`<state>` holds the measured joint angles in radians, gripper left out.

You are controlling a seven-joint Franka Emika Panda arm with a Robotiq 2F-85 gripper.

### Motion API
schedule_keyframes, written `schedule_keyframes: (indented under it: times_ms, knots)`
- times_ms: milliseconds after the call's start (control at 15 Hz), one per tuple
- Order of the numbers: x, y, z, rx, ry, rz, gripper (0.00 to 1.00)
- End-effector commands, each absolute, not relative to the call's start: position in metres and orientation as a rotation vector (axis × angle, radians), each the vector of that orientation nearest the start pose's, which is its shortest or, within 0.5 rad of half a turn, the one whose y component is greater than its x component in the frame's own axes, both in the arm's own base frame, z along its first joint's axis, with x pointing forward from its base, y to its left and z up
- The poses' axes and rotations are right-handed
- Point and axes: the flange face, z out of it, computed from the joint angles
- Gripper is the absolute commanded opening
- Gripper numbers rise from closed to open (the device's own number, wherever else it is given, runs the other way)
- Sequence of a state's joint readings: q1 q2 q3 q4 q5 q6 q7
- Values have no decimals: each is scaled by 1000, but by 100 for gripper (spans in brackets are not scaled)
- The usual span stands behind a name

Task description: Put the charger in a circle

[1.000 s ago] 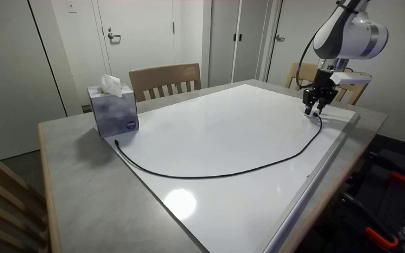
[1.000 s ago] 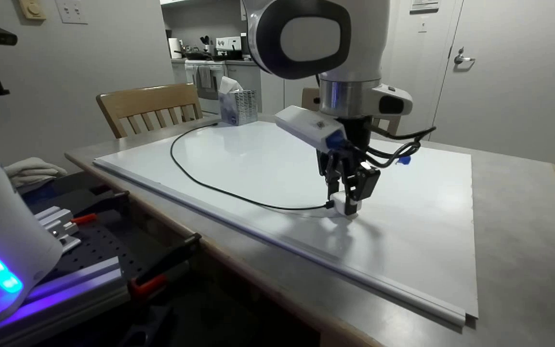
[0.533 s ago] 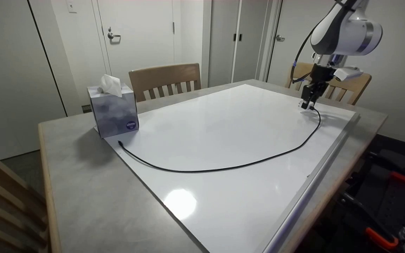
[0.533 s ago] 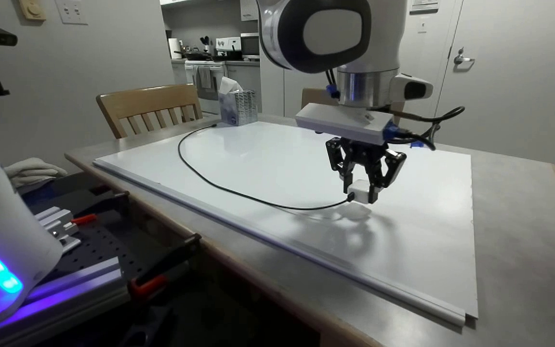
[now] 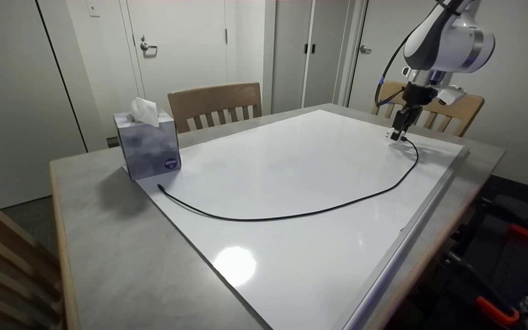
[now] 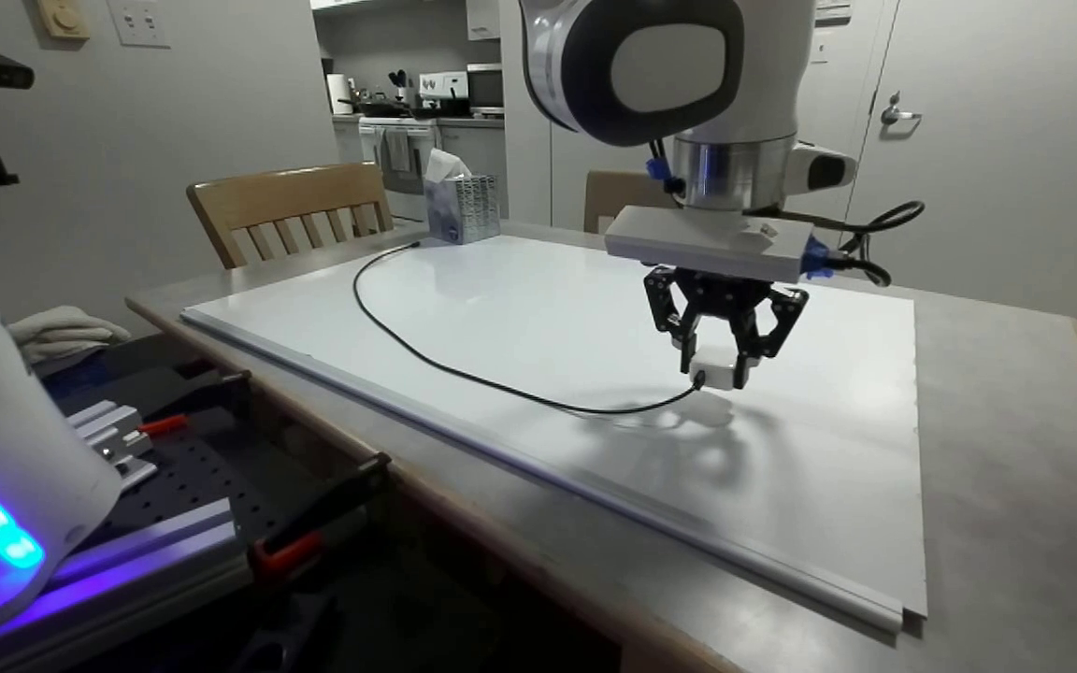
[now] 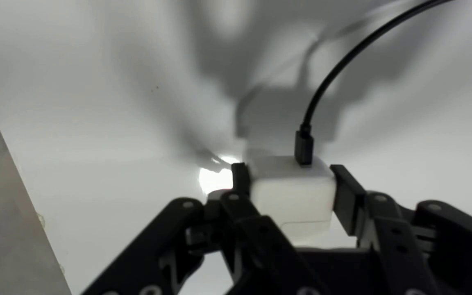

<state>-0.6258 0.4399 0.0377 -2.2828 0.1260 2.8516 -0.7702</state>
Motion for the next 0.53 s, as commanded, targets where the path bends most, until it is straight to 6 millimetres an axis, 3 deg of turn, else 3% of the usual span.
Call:
schedule_keyframes:
  times_ms: [0, 67, 133, 333, 467]
  knots:
    - [447, -305, 172, -3168, -93, -216, 51]
    - [447, -305, 172, -3168, -93, -216, 51]
    - [448, -306, 172, -3171, -110, -216, 26]
    - [458, -317, 180, -3202, -265, -211, 26]
    - [477, -323, 192, -3192, -465, -154, 26]
